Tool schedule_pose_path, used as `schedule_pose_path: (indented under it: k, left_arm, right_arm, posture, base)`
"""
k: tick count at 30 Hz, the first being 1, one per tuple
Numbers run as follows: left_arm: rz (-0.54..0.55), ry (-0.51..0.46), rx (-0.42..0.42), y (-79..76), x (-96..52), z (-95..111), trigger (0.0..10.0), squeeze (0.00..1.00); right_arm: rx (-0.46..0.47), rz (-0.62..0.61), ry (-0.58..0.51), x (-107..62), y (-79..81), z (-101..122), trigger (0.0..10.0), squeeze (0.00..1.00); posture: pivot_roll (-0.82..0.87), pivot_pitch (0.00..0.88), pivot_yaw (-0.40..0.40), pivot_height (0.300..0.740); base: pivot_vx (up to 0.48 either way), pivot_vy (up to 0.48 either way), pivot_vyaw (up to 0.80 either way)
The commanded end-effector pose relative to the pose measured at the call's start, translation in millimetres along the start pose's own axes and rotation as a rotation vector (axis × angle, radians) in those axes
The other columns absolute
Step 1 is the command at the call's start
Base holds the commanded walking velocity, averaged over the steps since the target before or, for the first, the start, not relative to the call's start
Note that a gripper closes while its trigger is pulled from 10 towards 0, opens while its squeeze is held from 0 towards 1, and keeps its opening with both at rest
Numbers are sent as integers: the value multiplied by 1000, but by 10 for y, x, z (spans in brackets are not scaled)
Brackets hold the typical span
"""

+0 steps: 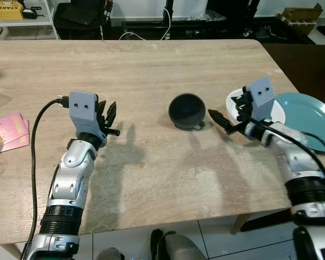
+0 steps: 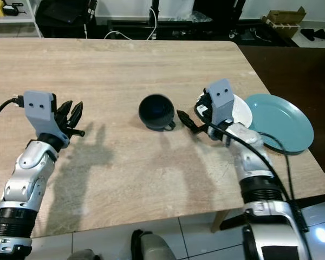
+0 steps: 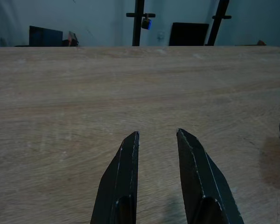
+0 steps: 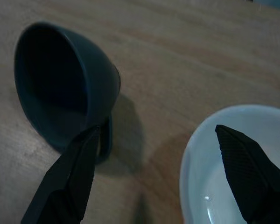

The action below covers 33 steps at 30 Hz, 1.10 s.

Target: Setting the table

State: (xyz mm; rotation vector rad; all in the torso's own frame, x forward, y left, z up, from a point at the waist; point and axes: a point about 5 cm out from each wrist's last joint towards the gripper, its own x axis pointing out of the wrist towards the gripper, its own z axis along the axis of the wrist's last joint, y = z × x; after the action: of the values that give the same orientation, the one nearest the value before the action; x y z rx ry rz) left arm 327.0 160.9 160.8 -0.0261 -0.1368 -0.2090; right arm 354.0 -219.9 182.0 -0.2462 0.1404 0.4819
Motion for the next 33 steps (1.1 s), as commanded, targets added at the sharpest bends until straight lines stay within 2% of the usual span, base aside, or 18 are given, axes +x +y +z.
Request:
schedule_pose_path:
  k: [1,14,22,33]
  left_arm:
    - [-14,20,-2,-23,-22,-36,10000,0]
    - [-23,30,1,-28,-17,-41,10000,0]
    - [-25,34,1,-27,-17,-46,10000,0]
    - [-27,37,4,-26,-14,-51,10000,0]
  right_arm:
    - [3,21,50,-26,11,-69,10000,0]
    - [-109,-53,206,-138,-178,-178,10000,0]
    - [-164,-67,292,-185,-201,-339,10000,0]
    - [-168,-78,317,-191,-209,-396,10000,0]
  posture:
    - [78,91,-27,740]
    - [84,89,-29,740]
    - [83,89,-29,740]
    - [84,89,-28,740]
  base:
    - [0,0,0]
    - [0,0,0]
    - [0,0,0]
    - [0,0,0]
